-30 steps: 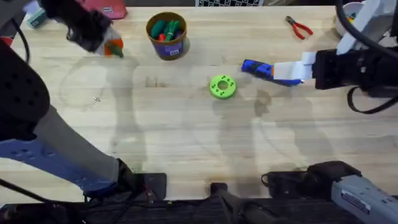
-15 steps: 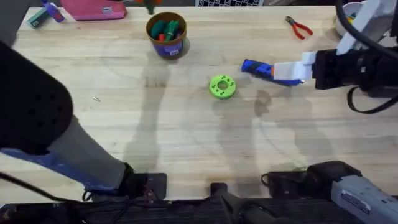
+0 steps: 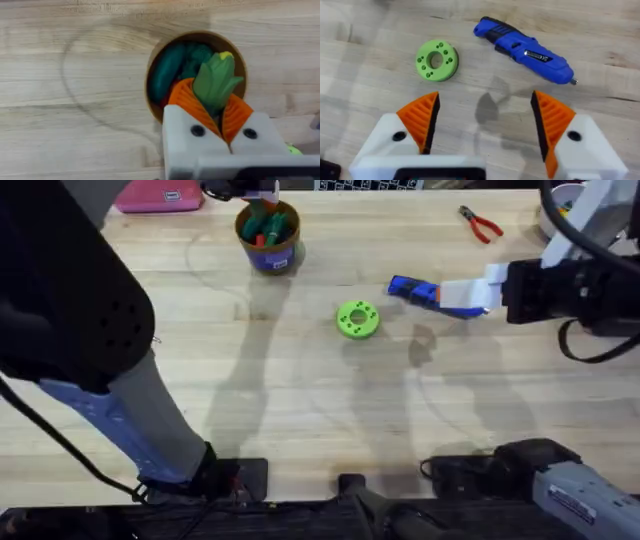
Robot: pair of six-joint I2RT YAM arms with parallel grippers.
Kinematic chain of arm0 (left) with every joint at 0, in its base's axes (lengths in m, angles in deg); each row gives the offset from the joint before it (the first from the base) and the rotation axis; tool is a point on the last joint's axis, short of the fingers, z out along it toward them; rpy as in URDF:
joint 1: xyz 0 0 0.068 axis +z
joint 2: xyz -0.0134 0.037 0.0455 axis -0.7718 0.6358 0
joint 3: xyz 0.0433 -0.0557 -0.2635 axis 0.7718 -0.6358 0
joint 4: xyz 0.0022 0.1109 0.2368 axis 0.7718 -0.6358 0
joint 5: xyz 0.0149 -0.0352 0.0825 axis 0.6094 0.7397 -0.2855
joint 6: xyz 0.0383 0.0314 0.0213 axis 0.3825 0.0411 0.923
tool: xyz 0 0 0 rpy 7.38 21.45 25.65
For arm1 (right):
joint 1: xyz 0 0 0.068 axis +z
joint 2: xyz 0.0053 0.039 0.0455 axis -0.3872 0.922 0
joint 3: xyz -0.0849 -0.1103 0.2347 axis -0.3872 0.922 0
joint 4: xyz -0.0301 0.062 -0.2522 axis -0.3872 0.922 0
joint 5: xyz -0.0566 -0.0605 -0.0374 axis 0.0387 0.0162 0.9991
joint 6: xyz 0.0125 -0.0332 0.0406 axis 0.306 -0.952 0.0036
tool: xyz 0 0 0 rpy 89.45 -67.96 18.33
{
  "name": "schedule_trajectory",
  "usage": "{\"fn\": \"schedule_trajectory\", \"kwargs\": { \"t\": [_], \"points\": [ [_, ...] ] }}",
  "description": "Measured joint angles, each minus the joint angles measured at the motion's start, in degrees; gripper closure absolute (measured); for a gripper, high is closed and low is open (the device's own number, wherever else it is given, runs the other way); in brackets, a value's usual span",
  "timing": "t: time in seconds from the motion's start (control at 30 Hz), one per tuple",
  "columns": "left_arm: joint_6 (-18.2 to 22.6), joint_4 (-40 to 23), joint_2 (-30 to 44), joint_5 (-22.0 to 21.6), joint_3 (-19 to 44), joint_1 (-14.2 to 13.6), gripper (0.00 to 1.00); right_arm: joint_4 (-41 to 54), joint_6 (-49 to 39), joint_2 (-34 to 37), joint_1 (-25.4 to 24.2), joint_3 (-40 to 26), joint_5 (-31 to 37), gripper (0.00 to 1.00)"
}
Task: Pick up the gripper from the table and insert it into the empty holder that is missing its gripper. Then pick up a screw, insert it into the mounting hole, and use the screwdriver to tighten it. Finally, clean up the table by picking up the vegetable and placing it into the bucket.
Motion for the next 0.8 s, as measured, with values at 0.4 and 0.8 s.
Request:
{"fn": "schedule_trajectory", "kwargs": {
  "t": [0.4,0.8],
  "points": [
    [1.03,-2.25,-0.04,-1.04,0.00,0.00,0.031,0.00,0.01,0.01,0.00,0.00,0.00,0.007],
    [-3.09,-9.69,-5.64,-1.28,0.00,0.00,0.015,0.04,0.02,0.01,0.00,0.00,0.00,0.011]
  ]
}}
